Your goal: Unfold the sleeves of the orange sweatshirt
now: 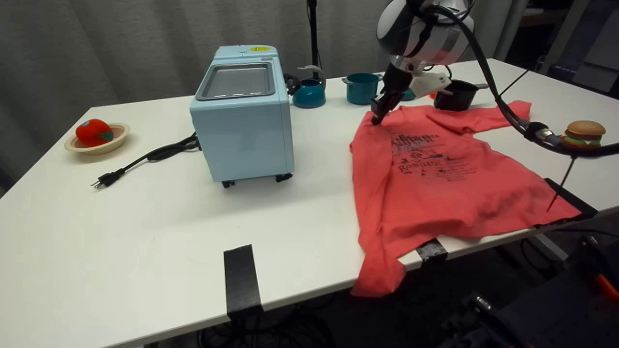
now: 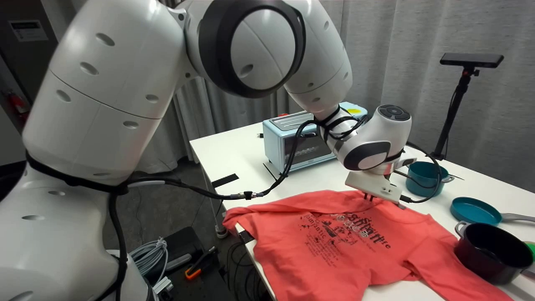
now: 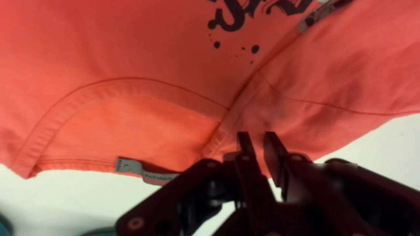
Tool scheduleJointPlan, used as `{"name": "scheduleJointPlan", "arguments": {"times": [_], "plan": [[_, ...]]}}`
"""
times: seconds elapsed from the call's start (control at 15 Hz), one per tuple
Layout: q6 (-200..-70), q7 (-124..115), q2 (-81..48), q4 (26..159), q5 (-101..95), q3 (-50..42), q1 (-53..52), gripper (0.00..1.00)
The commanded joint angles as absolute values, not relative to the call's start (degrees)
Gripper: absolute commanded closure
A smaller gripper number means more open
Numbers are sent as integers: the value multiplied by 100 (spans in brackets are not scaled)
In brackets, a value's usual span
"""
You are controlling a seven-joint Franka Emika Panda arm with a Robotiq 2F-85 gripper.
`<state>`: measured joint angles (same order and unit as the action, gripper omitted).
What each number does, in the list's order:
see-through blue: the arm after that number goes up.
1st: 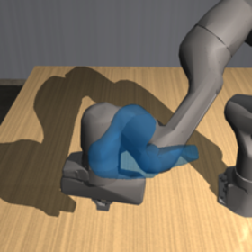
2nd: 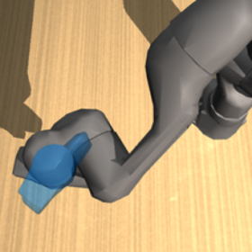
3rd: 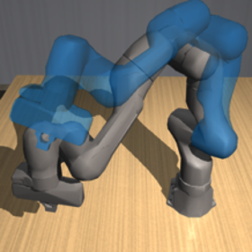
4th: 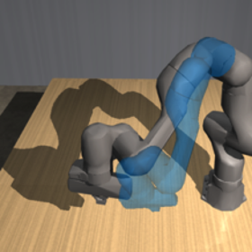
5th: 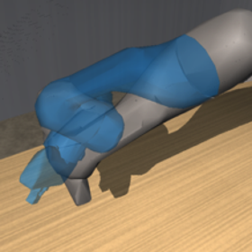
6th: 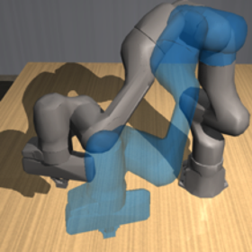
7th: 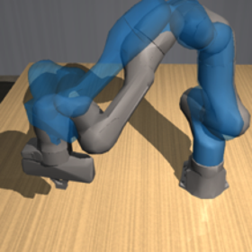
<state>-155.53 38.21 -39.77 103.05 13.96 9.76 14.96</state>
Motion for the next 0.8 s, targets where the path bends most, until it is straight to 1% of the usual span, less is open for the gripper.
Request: {"name": "scheduleJointPlan", "arguments": {"times": [0.0, 0.33, 0.47, 0.73], "plan": [[-15218, 3695, -4047, 10093, 1151, 979, 1558, 52], [-15113, 3747, -4060, 10043, 1102, 963, 1555, 13], [-15116, 3781, -4065, 10033, 1114, 987, 1575, 0], [-15178, 3863, -4082, 10020, 1113, 1015, 1598, 0]]}}
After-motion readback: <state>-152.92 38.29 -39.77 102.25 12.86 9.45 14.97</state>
